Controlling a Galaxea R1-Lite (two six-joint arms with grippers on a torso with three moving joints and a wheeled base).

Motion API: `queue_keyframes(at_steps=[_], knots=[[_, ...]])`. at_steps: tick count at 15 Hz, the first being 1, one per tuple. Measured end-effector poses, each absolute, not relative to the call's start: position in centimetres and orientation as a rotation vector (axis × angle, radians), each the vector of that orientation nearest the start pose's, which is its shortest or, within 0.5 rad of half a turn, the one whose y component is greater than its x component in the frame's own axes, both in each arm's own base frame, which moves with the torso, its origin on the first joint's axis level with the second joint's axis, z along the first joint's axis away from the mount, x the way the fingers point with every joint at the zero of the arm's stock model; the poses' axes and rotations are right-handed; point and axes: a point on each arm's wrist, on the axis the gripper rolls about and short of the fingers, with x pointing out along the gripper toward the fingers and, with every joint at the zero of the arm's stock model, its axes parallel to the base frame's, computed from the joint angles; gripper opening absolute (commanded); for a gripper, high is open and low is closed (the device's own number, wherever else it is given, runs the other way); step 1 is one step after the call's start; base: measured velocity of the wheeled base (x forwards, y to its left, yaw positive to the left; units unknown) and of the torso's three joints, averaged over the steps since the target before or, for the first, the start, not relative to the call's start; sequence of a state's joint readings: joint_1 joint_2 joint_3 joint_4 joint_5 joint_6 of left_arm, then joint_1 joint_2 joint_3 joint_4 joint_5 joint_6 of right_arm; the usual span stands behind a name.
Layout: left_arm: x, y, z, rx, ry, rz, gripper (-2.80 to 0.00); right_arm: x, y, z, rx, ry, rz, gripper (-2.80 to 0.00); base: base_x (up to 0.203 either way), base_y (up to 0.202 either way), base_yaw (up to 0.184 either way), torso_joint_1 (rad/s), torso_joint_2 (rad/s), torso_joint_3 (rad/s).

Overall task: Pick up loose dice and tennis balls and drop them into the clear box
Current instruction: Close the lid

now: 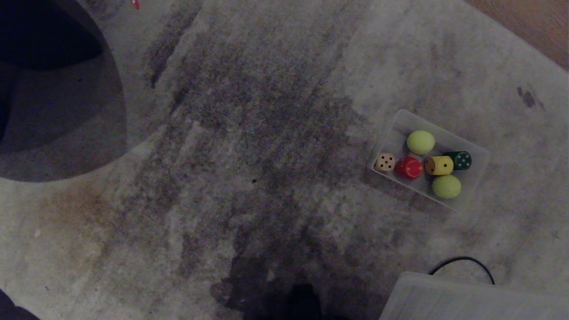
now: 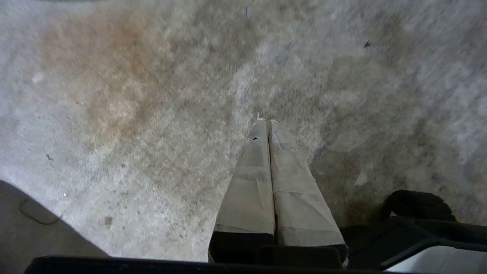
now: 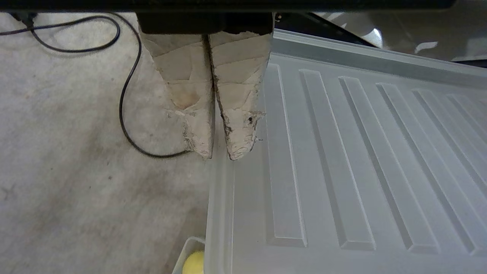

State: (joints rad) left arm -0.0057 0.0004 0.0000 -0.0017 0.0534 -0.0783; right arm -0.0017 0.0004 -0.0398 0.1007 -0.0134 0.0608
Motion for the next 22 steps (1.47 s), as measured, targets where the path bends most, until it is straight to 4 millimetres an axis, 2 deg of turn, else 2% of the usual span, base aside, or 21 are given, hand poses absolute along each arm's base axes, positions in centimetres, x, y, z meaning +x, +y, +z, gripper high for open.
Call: queue_keyframes(at_steps=[7, 14, 18, 22], knots=[[-2.3, 0.1, 7.6, -0.079, -0.003, 0.047, -2.8, -2.6, 0.0, 7.6, 0.058, 0.061, -0.015, -2.8, 0.0, 0.0, 0.0, 0.003, 0.0, -0.18], [-2.3, 0.1, 7.6, -0.101, -0.005, 0.054, -2.8, -2.8, -0.1, 8.0, 0.109, 0.054, -0.048, -2.8, 0.0, 0.0, 0.0, 0.0, 0.0, -0.011], [-2.3, 0.1, 7.6, -0.101, -0.005, 0.054, -2.8, -2.5, -0.2, 12.2, 0.197, 0.033, -0.112, -2.8, 0.0, 0.0, 0.0, 0.0, 0.0, 0.0], [-2.3, 0.1, 7.6, -0.1, -0.005, 0.054, -2.8, 0.7, -0.3, 15.7, 0.268, 0.099, -0.154, -2.8, 0.0, 0.0, 0.0, 0.0, 0.0, 0.0]])
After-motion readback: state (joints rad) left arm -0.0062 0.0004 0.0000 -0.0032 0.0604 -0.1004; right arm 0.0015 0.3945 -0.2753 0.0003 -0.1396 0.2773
